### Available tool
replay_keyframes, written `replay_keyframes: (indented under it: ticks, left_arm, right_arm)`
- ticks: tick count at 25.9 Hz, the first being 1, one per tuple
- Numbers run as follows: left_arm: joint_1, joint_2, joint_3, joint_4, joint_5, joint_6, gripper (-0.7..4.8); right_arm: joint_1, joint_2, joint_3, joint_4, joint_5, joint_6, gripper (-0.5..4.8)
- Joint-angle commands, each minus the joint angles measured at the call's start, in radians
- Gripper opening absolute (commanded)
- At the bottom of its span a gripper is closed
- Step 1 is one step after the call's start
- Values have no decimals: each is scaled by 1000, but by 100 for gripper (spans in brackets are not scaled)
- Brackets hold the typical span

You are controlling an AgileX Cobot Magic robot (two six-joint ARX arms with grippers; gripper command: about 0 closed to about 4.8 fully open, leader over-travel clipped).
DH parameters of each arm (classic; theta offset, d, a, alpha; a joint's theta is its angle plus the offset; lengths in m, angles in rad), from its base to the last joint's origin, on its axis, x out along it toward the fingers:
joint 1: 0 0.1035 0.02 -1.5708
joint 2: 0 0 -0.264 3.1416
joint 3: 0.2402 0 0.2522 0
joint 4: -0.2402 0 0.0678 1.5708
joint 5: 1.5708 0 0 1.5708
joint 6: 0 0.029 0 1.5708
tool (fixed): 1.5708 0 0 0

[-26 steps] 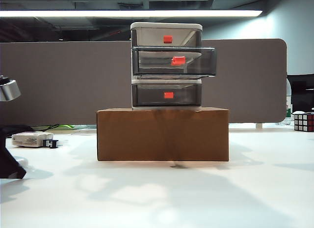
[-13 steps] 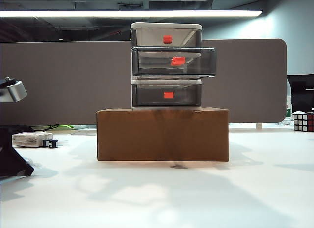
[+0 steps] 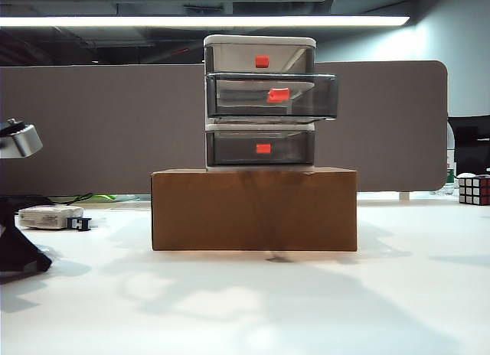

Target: Open the second layer of the drawer on the table, pick up the earphone case on the table and put it in, and finally close the drawer.

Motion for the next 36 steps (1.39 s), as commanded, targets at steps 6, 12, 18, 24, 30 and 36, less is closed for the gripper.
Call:
replay_keyframes:
  ticks: [6,12,18,24,30,36]
  left_arm:
    - [-4,-314,33,-101,73,-22,82]
    - [-169,-669,196,-316,66,39,79]
    - [-363,-540,377,-309,-16,60,79]
    - [-500,-237,536,-247,-34,92,79]
    - [-575,7,690,-211,-89,102,80]
    - [-601,111,740,-257,-102,98,206]
  right_arm:
    - [0,-25,5,2,5,-2,-5]
    - [0,-35,5,-3,4,-2,-5]
    - [1,-38,5,-3,3,2,-5]
    - [1,-38,5,-4,0,6,-5]
    - [1,-38,5,-4,0,6,-5]
    - [1,-50,5,-6,0,6,-5]
